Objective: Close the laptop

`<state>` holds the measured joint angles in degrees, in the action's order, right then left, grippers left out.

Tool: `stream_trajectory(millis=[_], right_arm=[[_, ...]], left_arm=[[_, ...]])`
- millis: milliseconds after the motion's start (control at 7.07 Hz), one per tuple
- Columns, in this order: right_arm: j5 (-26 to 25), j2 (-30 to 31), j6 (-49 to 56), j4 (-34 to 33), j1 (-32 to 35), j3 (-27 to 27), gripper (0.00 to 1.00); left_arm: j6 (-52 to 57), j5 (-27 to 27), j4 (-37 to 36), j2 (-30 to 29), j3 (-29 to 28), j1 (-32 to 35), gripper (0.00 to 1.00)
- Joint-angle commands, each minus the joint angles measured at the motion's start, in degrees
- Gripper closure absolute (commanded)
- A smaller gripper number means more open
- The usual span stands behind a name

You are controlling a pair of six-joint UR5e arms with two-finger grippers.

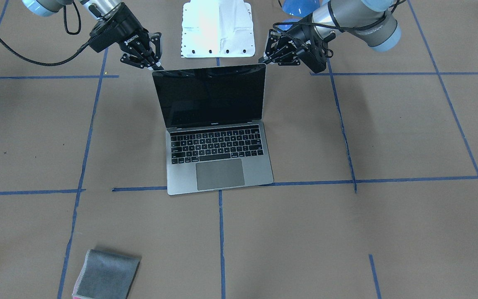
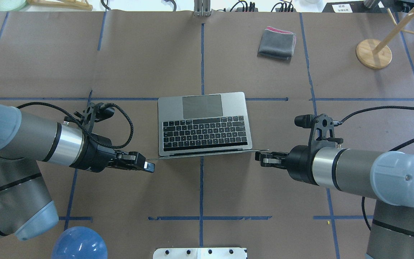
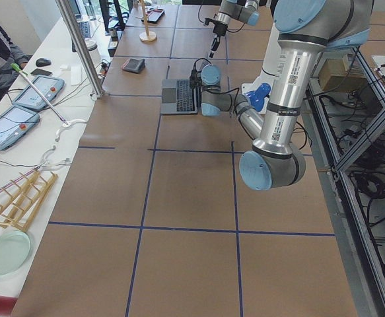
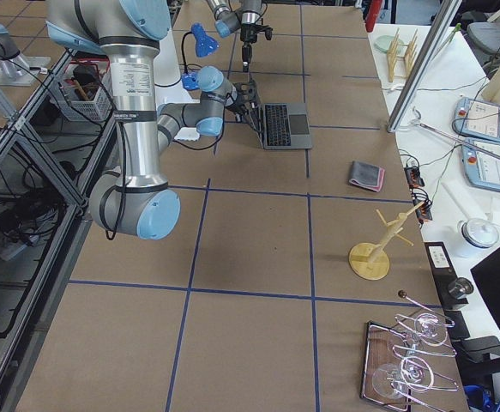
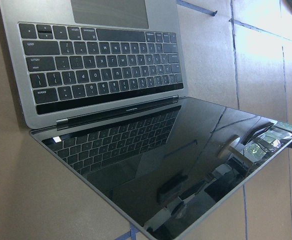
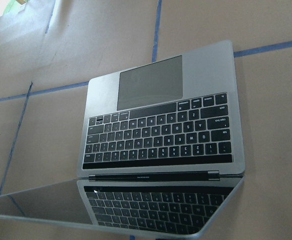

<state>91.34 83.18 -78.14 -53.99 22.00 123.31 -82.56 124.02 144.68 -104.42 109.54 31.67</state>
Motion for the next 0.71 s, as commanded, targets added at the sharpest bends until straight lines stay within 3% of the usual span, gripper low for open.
stream_trajectory(millis=[0, 566], right_arm=[[0.3, -4.1, 0.1, -6.5, 2.4, -0.2, 1.00], [0.3, -8.2, 0.5, -13.8, 5.8, -1.0, 1.00]], left_arm=[[0.0, -0.1, -0.1, 0.0, -0.1, 0.1, 1.00], [0.0, -4.5, -0.5, -1.1, -1.0, 0.8, 1.00]])
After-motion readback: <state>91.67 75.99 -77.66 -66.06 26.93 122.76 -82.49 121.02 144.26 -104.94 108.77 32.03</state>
